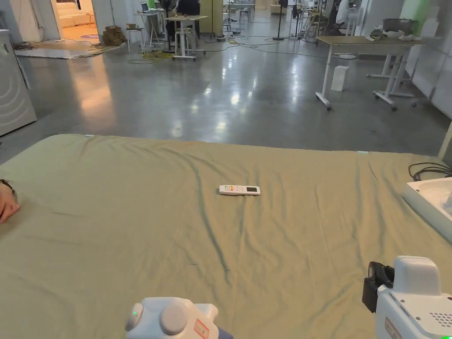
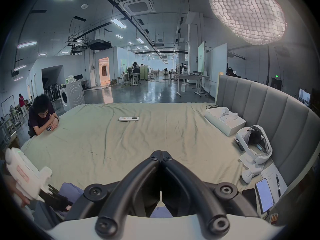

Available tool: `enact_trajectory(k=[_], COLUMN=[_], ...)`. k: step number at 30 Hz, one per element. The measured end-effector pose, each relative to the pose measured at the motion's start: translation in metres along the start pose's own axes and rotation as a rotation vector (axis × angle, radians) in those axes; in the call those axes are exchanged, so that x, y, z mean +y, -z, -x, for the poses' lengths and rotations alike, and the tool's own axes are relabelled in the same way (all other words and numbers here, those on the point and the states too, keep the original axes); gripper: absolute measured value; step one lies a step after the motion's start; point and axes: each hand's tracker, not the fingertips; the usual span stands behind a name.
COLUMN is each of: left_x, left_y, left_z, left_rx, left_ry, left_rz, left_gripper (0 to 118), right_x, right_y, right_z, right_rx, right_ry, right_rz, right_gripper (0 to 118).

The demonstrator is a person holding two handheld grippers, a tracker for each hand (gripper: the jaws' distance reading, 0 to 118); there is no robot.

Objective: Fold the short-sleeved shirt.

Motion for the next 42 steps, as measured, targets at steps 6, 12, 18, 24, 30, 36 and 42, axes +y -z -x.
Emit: enact_trajectory(k=[6,12,18,24,30,36,42], left_x=[0.006,0.006,0.001,0.002,-0.003,-0.012,-0.011], left_y=[0.038,0.035,0.033,0.003,-0.04,-0.04,0.01], left_z=[-0.004,-0.003,-0.006,-0.004,0.011,0.017,0.005], left_rx=[0.083,0.09,0.082,0.0,-0.105,-0.046,-0.034], left_ry=[-0.035,-0.077,-0.087,-0.063,-0.148,-0.103,-0.062], left_rz=[0.046,-0.001,-0.008,-0.092,-0.217,-0.248,-0.153], left_gripper=[7,7,32,42,42,25,8], right_x=[-0.004,-0.009,-0.01,-0.008,-0.007,-0.01,-0.012], right_y=[-0.001,0.0,0.002,0.001,0.0,0.0,0.0], right_z=[-0.011,-0.013,-0.008,-0.005,-0.007,-0.008,-0.007], right_rx=[-0.023,-0.029,-0.018,-0.01,-0.003,-0.002,0.0], right_ry=[0.022,0.035,0.042,0.027,0.033,0.052,0.066], right_rz=[0.017,0.033,0.044,0.043,0.047,0.057,0.066], right_gripper=[0,0,0,0,0,0,0])
